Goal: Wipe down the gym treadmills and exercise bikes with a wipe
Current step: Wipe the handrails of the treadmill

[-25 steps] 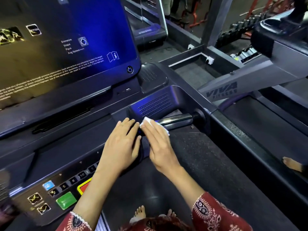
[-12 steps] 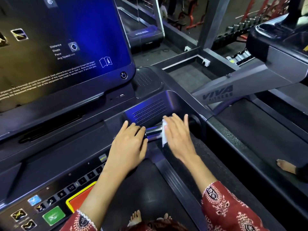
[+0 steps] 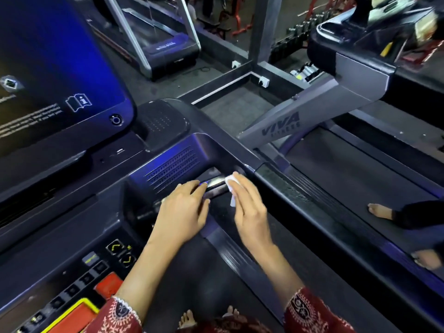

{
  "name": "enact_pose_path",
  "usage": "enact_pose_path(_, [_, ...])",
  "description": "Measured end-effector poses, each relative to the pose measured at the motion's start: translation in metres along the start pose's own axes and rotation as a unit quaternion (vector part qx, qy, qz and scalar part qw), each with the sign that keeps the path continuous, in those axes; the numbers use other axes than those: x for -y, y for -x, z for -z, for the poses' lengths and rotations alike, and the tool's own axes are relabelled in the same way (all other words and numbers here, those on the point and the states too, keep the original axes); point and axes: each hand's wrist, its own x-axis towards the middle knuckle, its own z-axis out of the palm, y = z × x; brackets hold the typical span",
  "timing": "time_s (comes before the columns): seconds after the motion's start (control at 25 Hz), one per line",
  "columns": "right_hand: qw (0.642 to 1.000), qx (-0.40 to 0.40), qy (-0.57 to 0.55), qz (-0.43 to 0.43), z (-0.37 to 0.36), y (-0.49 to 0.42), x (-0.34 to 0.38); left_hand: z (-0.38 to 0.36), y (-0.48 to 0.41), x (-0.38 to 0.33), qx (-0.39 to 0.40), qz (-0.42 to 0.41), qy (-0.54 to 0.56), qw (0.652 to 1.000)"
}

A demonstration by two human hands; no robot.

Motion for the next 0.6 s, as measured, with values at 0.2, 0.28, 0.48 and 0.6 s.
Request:
enact_pose_path(0.2, [0.98, 0.074, 0.177, -0.05, 0.036, -0.033, -0.021, -0.006, -0.039, -0.015, 0.01, -0.009, 0.024, 1.0])
enact_pose_path(0.28, [0.94, 0.178, 0.289, -0.038, 0.026, -0.042, -0.03, -0.008, -0.053, -0.012, 0.019, 0.007, 0.02, 1.0])
enact_pose_path(0.48, [0.903, 0.319, 0.289, 0.002, 0.002, -0.098, -0.036, -0.016, -0.083, 0.014, 0.023, 0.034, 0.002, 0.999])
enact_pose_path(0.6, [0.898, 0.316, 0.306, -0.016, -0.016, -0.114, -0.03, -0.025, -0.103, 0.033, 0.038, 0.066, 0.024, 0.997])
